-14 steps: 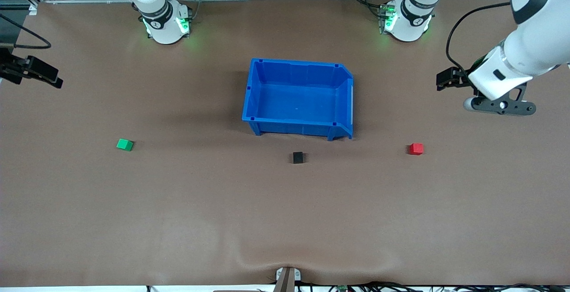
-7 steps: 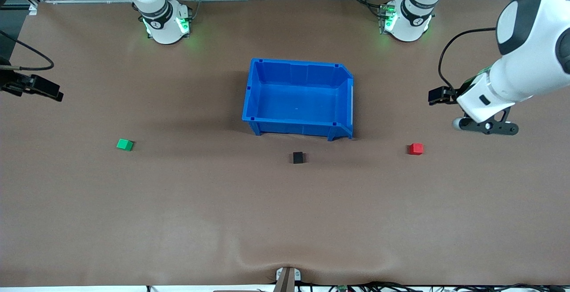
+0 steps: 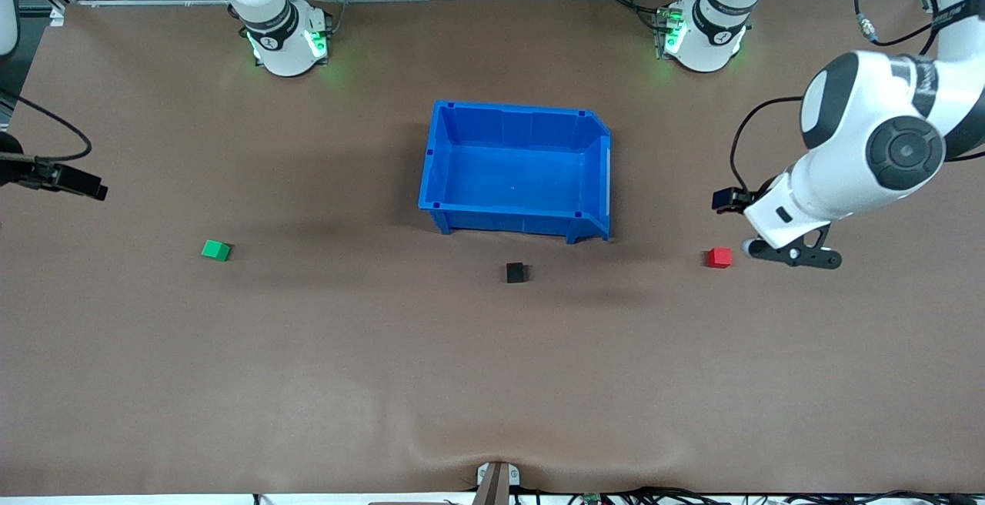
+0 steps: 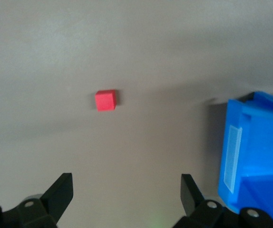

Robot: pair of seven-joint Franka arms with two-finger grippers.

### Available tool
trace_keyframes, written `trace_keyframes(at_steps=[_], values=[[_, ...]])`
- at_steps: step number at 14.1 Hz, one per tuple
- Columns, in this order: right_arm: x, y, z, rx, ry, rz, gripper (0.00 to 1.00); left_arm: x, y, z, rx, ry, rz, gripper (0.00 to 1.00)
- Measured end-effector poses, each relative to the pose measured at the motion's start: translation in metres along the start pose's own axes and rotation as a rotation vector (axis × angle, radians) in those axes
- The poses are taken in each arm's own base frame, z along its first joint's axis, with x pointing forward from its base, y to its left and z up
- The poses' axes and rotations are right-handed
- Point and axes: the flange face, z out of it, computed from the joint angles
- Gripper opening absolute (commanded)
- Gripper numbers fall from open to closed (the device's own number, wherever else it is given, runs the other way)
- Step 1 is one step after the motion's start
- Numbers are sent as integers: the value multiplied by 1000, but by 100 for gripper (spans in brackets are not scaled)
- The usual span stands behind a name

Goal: Attach green and red cubes to black cube
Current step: 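Move the left gripper toward the red cube, then lower the left gripper onto the red cube while the right gripper reaches the green cube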

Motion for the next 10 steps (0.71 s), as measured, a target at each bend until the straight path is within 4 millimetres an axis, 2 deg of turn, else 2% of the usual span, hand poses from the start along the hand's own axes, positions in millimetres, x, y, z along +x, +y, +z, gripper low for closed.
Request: trace_keyframes(at_steps=[3, 7, 10], values=[[13, 9, 23, 1, -35, 17, 100, 1, -1, 36, -4, 29, 0, 100], [33, 29, 58, 9, -77, 50, 100, -2, -1, 69, -10, 72, 0, 100], [44, 38, 78, 12, -96, 66, 100, -5, -18, 103, -20, 114, -27, 100]])
